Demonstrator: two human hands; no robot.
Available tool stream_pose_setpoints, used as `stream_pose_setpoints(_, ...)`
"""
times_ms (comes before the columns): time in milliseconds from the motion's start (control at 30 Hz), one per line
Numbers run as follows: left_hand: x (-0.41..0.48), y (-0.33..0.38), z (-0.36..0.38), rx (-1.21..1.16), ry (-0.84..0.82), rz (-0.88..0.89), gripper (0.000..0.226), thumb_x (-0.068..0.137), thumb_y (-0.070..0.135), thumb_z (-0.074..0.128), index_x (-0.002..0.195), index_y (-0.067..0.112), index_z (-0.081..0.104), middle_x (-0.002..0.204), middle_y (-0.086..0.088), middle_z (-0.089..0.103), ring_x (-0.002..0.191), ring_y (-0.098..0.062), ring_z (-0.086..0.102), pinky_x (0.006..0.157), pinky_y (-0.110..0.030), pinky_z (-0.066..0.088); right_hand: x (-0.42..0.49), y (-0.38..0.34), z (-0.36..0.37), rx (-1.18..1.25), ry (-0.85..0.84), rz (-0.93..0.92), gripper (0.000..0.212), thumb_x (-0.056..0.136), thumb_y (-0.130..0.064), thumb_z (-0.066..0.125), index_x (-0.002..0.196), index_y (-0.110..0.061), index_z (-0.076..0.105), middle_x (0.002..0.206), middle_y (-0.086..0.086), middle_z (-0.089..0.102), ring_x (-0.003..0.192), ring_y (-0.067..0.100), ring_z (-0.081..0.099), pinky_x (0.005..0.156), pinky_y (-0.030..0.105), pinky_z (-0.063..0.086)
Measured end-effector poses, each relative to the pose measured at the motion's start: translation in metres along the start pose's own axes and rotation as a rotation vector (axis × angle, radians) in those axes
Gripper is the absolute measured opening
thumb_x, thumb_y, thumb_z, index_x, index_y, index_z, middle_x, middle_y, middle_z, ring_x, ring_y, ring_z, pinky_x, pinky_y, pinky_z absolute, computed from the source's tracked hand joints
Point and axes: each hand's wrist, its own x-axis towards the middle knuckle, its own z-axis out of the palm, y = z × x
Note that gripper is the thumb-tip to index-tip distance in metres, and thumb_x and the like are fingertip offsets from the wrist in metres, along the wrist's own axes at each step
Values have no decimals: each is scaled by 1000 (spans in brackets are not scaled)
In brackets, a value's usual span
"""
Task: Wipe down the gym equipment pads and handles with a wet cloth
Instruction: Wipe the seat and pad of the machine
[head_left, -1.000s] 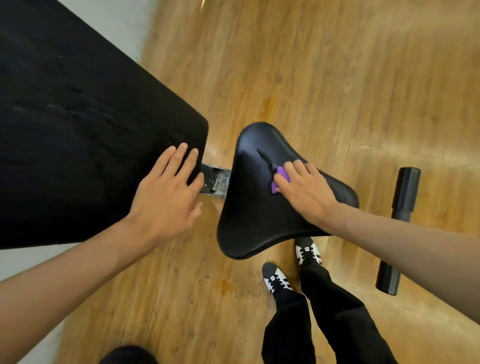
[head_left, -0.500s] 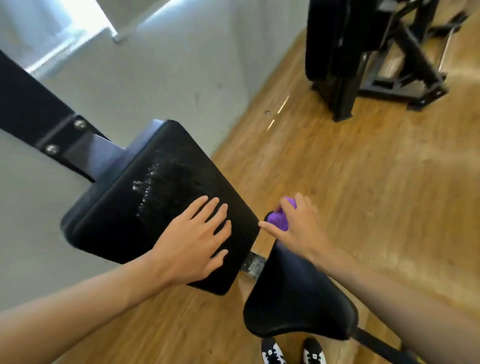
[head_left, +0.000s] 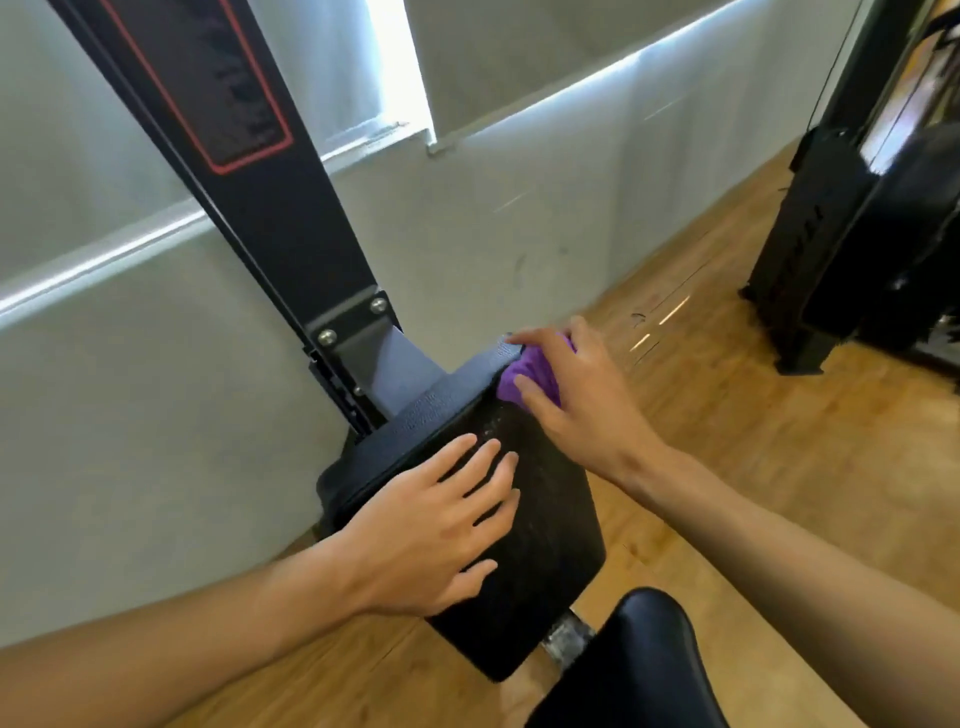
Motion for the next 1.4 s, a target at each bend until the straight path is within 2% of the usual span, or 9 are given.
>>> stream_pose_setpoints(133, -4, -5, 21, -14, 8, -30, 68, 100, 56, 47, 149, 9, 54, 155, -22, 48, 145, -38, 45, 124, -50, 22, 37, 4, 18, 36, -93, -206, 37, 100, -25, 62, 137, -22, 57, 121, 5, 48, 111, 17, 50, 94, 29, 49)
stream_pose_setpoints(267, -11, -3, 32, -23, -9, -43, 67, 102, 51, 45, 152, 7, 48, 160, -23, 41, 150, -38, 37, 128, -51, 20, 58, 27, 18, -386, -164, -590, 43, 105, -46, 45, 135, -19, 61, 136, 13, 54, 119, 29, 49, 94, 39, 46)
stream_pose_setpoints(333, -14, -1, 32, -31, -2, -55, 65, 101, 48, 49, 151, 6, 49, 159, -23, 42, 150, -39, 37, 126, -51, 20, 60, 42, 9, -413, -265, -660, 57, 104, -55, 37, 145, -19, 53, 146, 13, 50, 127, 29, 48, 102, 42, 44)
stream_pose_setpoints(667, -23, 6, 43, 22, -25, -44, 76, 102, 59, 38, 152, 2, 47, 159, -25, 41, 150, -39, 37, 128, -52, 11, 82, -11, 40, -227, -553, -779, 50, 107, -32, 37, 156, -23, 36, 147, 3, 50, 132, 19, 51, 105, 31, 45)
stream_pose_setpoints(800, -23, 6, 46, 33, -20, -52, 78, 102, 60, 37, 150, -1, 49, 159, -25, 42, 150, -38, 36, 129, -52, 7, 92, -5, 37, -194, -639, -837, 50, 108, -41, 35, 155, -23, 39, 152, 2, 49, 139, 17, 45, 115, 32, 39)
stream_pose_setpoints(900, -23, 7, 45, 37, -24, -59, 83, 99, 63, 35, 146, -3, 52, 158, -27, 42, 150, -38, 36, 128, -52, 9, 98, 33, 14, -283, -605, -839, 56, 108, -54, 30, 159, -31, 30, 163, 0, 35, 152, 20, 30, 126, 37, 22)
stream_pose_setpoints(1067, -25, 7, 46, 62, -50, -57, 88, 100, 66, 27, 144, -6, 54, 158, -29, 41, 149, -40, 36, 128, -54, 4, 88, 4, 29, -274, -671, -792, 61, 104, -53, 26, 161, -33, 19, 163, 4, 31, 138, 25, 47, 108, 41, 49)
stream_pose_setpoints(1233, -22, 9, 51, 165, -48, -39, 76, 104, 54, 34, 149, -4, 48, 160, -30, 36, 149, -42, 36, 127, -57, 1, 81, -4, 32, -200, -649, -805, 54, 107, -38, 41, 159, -25, 31, 159, 9, 39, 137, 27, 49, 104, 39, 49)
stream_pose_setpoints(1400, -18, 9, 53, 293, -26, -45, 77, 103, 54, 43, 155, -3, 38, 164, -31, 27, 151, -43, 31, 126, -59, 7, 96, 44, -1, -268, -623, -870, 51, 108, -42, 35, 155, -22, 40, 149, 11, 48, 134, 24, 49, 108, 37, 47)
